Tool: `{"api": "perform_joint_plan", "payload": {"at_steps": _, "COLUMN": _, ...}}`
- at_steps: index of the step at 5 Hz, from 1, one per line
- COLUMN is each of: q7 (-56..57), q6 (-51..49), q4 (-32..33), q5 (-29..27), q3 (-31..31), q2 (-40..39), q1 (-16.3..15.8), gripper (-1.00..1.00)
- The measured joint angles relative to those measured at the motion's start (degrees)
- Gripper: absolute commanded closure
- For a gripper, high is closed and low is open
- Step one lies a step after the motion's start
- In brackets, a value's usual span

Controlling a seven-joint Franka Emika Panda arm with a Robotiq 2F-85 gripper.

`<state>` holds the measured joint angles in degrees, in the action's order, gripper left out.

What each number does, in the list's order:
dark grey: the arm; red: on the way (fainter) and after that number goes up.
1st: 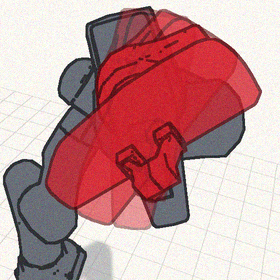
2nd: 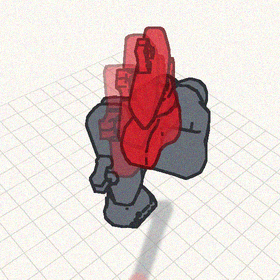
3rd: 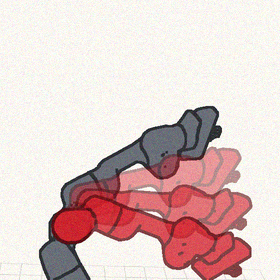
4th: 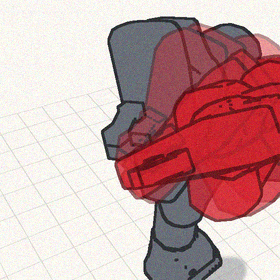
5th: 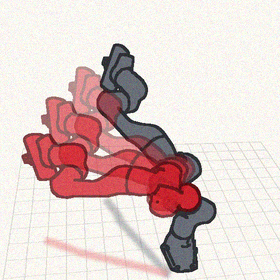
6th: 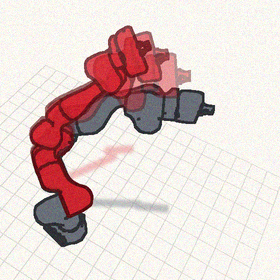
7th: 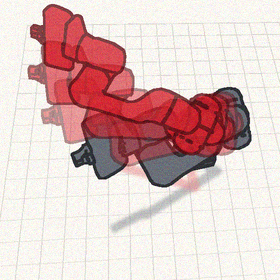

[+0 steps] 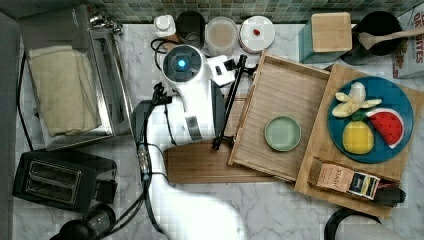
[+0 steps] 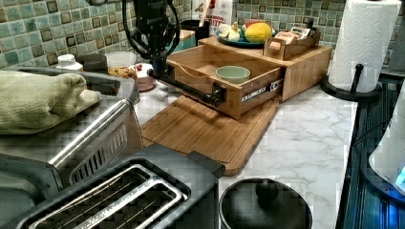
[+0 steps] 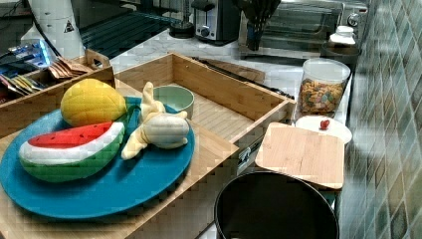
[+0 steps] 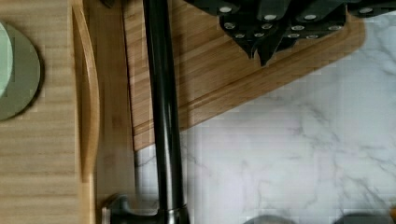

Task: Close the drawer.

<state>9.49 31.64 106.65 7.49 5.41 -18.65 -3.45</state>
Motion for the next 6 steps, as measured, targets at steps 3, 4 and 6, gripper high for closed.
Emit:
{"api": "perform_joint_plan", "payload": {"at_steps": 3, "q7": 0.03, "q6": 6.24, "q4": 3.64, "q5": 6.42, "q3": -0.2, "q2": -6.56, "q1": -0.72, "gripper": 1.0}}
{"api": "perform_joint_plan", "payload": {"at_steps": 4, "q7": -0.07, "q6": 10.55, "q4": 5.26, "q5": 6.96, "q3": -0.38, "q2": -6.5, "q1": -0.76, "gripper": 1.0}}
{"api": "perform_joint_plan", "payload": {"at_steps": 6, "q7": -0.03, "q6": 10.18, "q4": 6.27, "q5": 9.27, "q3": -0.54, "q2": -4.55, "q1": -0.74, "gripper": 1.0}}
